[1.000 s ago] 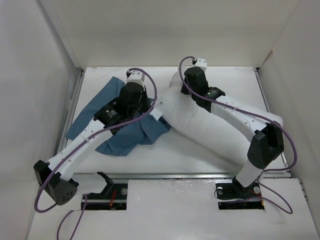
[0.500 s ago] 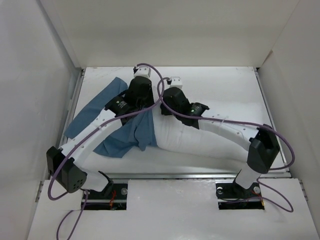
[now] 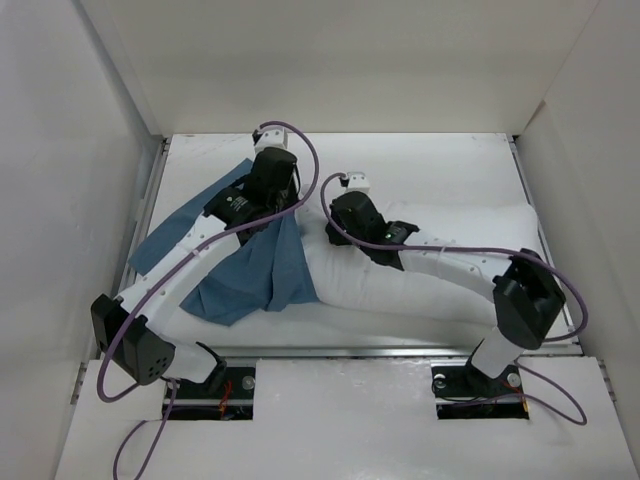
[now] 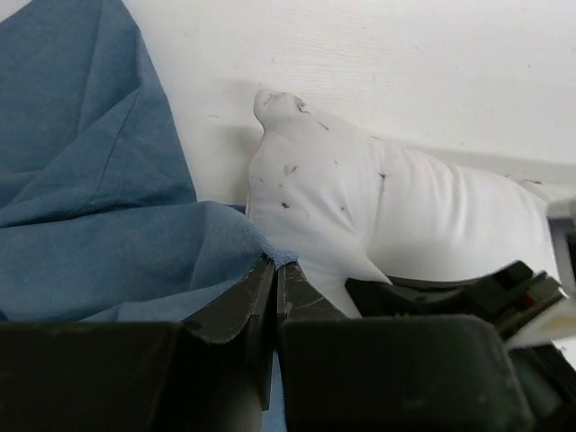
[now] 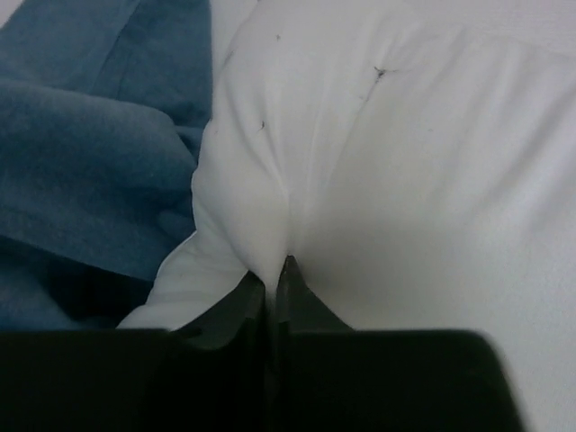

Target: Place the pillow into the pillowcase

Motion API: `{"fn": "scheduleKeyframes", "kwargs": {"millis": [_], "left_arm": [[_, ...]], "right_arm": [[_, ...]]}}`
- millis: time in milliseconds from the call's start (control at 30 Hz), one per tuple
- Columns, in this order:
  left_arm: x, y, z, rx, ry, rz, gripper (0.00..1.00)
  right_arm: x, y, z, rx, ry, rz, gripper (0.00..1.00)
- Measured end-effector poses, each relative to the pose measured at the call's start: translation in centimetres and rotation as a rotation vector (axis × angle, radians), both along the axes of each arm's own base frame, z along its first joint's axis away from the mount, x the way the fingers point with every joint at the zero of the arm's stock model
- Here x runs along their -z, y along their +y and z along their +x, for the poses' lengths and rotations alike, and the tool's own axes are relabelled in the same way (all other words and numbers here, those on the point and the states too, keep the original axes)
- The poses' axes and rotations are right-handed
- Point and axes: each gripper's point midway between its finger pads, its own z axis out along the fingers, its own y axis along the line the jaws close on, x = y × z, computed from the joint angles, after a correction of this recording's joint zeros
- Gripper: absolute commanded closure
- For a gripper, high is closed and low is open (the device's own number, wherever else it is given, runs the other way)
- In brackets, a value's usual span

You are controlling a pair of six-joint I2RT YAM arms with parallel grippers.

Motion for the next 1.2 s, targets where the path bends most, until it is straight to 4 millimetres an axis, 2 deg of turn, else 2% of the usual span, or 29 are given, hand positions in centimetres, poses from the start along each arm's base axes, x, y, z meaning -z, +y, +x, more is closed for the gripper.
{"fn": "scheduleKeyframes", "kwargs": {"millis": [33, 67, 100, 133, 267, 333, 400, 467, 567, 667, 733, 800, 900, 933, 967, 1100, 1200], "left_arm": [[-0.1, 0.3, 0.1, -0.011, -0.001, 0.004, 1.00], [-0.3, 0.5, 0.1, -0.019, -0.002, 0.008, 1.00], [-0.5, 0.7, 0.1, -0.027, -0.003, 0.010, 1.00], [-0.8, 0.8, 0.1, -0.032, -0.006, 0.009, 1.00], [-1.7, 1.0, 0.4, -0.054, -0.026, -0.006, 1.00], [-1.7, 1.1, 0.5, -0.065, -0.027, -0.009, 1.00], [-1.7, 1.1, 0.5, -0.073, -0.025, -0.012, 1.00], [-1.6, 1.2, 0.4, -0.079, -0.023, -0.017, 1.00], [-1.3, 1.2, 0.4, -0.085, -0.017, -0.018, 1.00], [-1.2, 1.3, 0.3, -0.096, -0.011, -0.021, 1.00], [-1.1, 1.4, 0.3, -0.103, -0.009, -0.020, 1.00], [-1.0, 1.7, 0.2, -0.112, -0.005, -0.013, 1.00], [-0.8, 1.8, 0.2, -0.120, -0.001, -0.005, 1.00], [-0.7, 1.9, 0.2, -0.122, 0.005, 0.001, 1.00], [-0.3, 2.0, 0.2, -0.126, 0.014, 0.011, 1.00], [0.7, 2.0, 0.7, -0.136, 0.036, 0.036, 1.00], [1.5, 1.8, 1.4, -0.141, 0.052, 0.054, 1.00]], "right_arm": [[-0.2, 0.1, -0.2, -0.022, -0.015, 0.007, 0.70], [-0.6, -0.1, -0.5, -0.049, -0.035, 0.013, 0.49], [-1.4, -0.3, -0.9, -0.076, -0.059, 0.020, 0.22], [-2.4, -0.5, -1.4, -0.101, -0.086, 0.030, 0.00], [-7.8, -1.6, -2.6, -0.176, -0.224, 0.042, 0.00], [-10.1, -2.0, -2.5, -0.184, -0.283, 0.041, 0.00], [-11.9, -1.9, -1.1, -0.180, -0.319, 0.029, 0.00], [-13.0, -1.9, 1.4, -0.159, -0.344, 0.011, 0.00], [-12.3, -2.7, 6.1, -0.143, -0.316, -0.028, 0.00], [-9.4, -4.0, 10.5, -0.141, -0.261, -0.089, 0.00], [-6.4, -4.3, 11.7, -0.176, -0.206, -0.133, 0.00], [-2.8, -3.5, 11.2, -0.257, -0.131, -0.165, 0.00], [1.7, -1.6, 9.4, -0.405, -0.035, -0.179, 0.18], [2.3, -1.2, 9.1, -0.440, -0.024, -0.175, 0.36], [2.6, -0.8, 8.7, -0.473, -0.021, -0.168, 0.99], [2.2, -0.1, 7.6, -0.540, -0.025, -0.133, 1.00], [0.9, -0.7, 6.1, -0.542, -0.076, -0.115, 1.00]]}}
